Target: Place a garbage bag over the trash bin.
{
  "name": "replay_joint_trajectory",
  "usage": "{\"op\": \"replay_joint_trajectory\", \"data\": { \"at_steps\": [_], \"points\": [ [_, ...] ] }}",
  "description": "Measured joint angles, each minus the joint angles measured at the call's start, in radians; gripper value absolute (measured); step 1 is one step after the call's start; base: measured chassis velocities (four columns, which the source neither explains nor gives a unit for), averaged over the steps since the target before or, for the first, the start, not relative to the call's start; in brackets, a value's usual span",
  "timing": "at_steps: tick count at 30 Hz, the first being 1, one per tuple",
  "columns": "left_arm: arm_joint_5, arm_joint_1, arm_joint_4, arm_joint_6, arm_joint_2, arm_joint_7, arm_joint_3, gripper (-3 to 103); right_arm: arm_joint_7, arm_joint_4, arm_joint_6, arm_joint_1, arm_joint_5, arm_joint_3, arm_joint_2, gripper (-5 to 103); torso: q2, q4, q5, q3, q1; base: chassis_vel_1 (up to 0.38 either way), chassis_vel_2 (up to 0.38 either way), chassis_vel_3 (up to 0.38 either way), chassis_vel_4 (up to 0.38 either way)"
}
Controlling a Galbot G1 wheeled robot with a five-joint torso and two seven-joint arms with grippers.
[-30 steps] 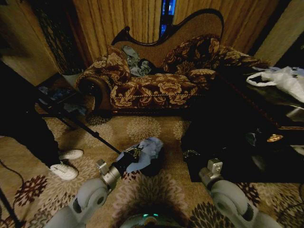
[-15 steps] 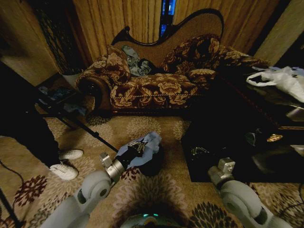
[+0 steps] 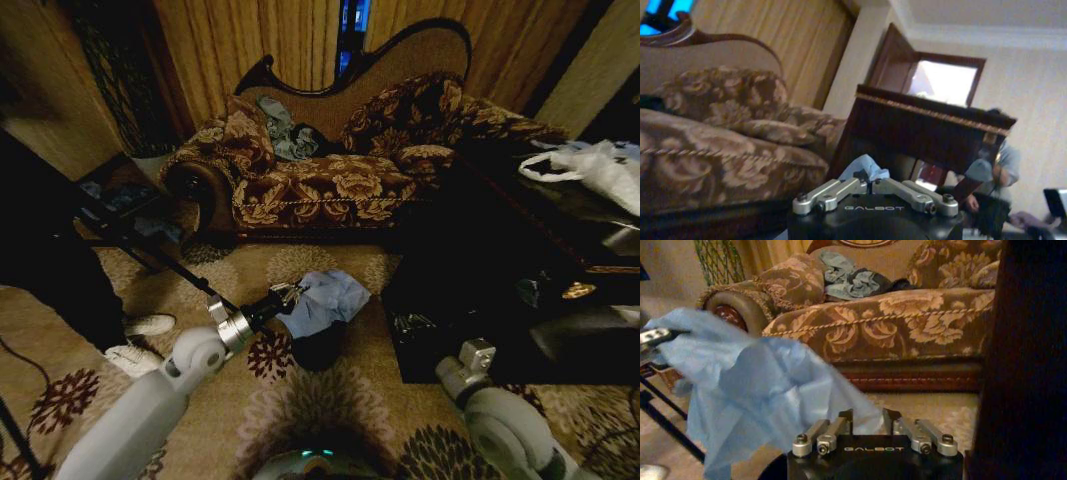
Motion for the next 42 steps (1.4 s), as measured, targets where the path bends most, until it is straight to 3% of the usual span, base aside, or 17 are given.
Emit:
{"op": "replay_joint_trajectory", "data": {
  "at_steps": [1,3,4,6,10,15,18,30,42],
  "points": [
    [-0.001,-0.012,0.001,0.0,-0.004,0.007,0.003,0,0.001,0.0,-0.003,-0.001,0.011,-0.007,0.006,38,0.0,0.0,0.0002,0.0,0.0,0.0,0.0,0.0,0.0],
    [-0.001,-0.019,0.001,0.0,-0.006,0.01,0.005,0,0.013,0.0,-0.008,0.001,0.032,-0.014,0.011,38,0.0,0.0,0.0001,0.0,0.0,0.0,0.0,0.0,0.0],
    [0.0,-0.027,0.001,0.0,-0.006,0.021,0.008,0,0.051,-0.001,-0.017,0.01,0.076,-0.027,0.017,50,0.0,0.0,0.0001,0.0,0.0,0.0,0.0,0.0,0.0],
    [0.003,-0.029,0.003,0.0,-0.005,0.029,0.009,0,0.07,-0.001,-0.02,0.016,0.102,-0.035,0.019,50,0.0,0.0,0.0002,0.0,0.0,0.0,0.0,0.0,0.0],
    [0.025,-0.03,0.013,-0.013,0.007,0.077,0.017,0,0.185,-0.01,-0.043,0.082,0.307,-0.056,0.026,72,0.0,0.0002,0.0001,0.0,0.0,0.0,0.0,0.0,0.0],
    [0.027,-0.025,0.013,-0.017,0.009,0.092,0.022,0,0.2,-0.026,-0.049,0.104,0.367,-0.064,0.025,83,0.0,0.0002,0.0002,0.0,0.0,0.0,0.0,0.0,0.0],
    [0.028,-0.03,0.016,-0.021,0.011,0.104,0.032,0,0.209,-0.027,-0.054,0.112,0.419,-0.082,0.025,97,0.0,0.0001,0.0001,0.0,0.0,0.0,0.0,0.0,0.0],
    [0.051,-0.033,0.007,-0.025,0.002,0.127,0.059,0,0.275,-0.024,-0.057,0.2,0.662,-0.156,0.049,100,0.0,0.0001,0.0002,0.0,0.0,0.0,0.0,0.0,0.0],
    [0.068,-0.03,0.009,-0.024,-0.011,0.142,0.085,0,0.268,-0.04,-0.052,0.271,0.748,-0.216,0.066,100,0.0,0.0001,0.0001,0.0,0.0,0.0,0.0,0.0,0.0]
  ]
}}
